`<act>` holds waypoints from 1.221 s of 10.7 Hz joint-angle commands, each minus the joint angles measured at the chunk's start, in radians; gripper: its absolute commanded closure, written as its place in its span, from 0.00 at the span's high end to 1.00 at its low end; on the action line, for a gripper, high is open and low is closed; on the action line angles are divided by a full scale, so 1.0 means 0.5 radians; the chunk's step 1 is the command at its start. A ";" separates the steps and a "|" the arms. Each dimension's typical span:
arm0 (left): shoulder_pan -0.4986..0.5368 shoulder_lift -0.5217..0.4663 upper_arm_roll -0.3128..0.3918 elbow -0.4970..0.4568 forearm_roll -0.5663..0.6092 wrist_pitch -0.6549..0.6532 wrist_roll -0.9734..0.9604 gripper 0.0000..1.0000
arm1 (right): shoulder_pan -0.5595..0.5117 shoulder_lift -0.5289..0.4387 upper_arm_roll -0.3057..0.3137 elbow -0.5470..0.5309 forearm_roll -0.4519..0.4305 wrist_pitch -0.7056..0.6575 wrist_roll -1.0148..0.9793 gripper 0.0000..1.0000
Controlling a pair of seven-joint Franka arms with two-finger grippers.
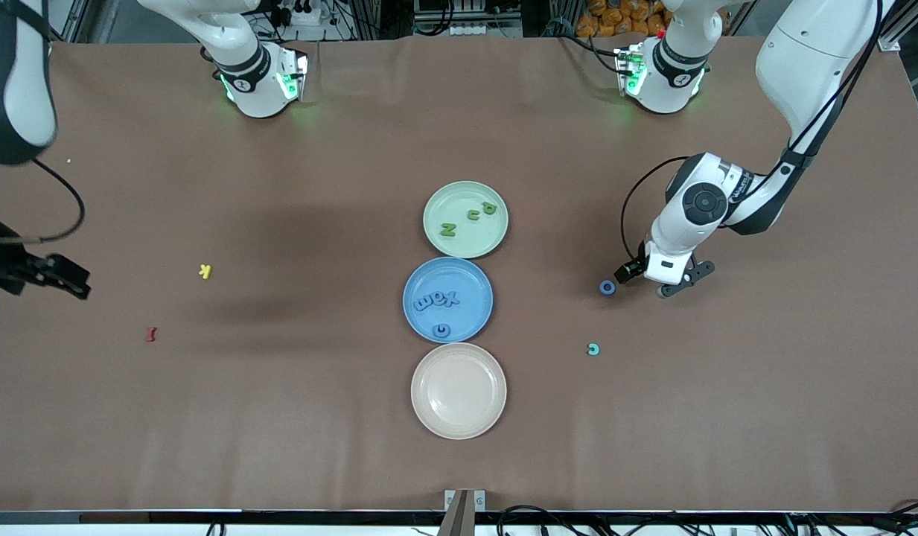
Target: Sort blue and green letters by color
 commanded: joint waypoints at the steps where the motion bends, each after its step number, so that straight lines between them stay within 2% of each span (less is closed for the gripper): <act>1: 0.013 -0.015 -0.021 -0.034 0.059 0.031 -0.076 1.00 | -0.010 -0.221 0.012 -0.042 -0.023 -0.148 0.015 1.00; 4: 0.010 -0.015 -0.021 -0.043 0.062 0.031 -0.076 1.00 | 0.014 -0.295 0.024 0.016 0.014 -0.301 0.091 1.00; 5: 0.010 -0.015 -0.021 -0.043 0.062 0.031 -0.073 0.16 | 0.017 -0.307 0.027 0.034 0.081 -0.323 0.165 1.00; 6: 0.007 -0.015 -0.021 -0.043 0.059 0.031 -0.073 0.00 | 0.023 -0.313 0.030 0.053 0.148 -0.332 0.199 1.00; 10: 0.010 -0.018 -0.021 -0.040 0.059 0.031 -0.076 0.00 | 0.026 -0.295 0.012 0.277 0.158 -0.593 0.196 1.00; 13: -0.005 -0.052 -0.055 -0.016 0.059 0.028 -0.076 0.00 | 0.026 -0.243 -0.071 0.237 0.158 -0.618 0.184 1.00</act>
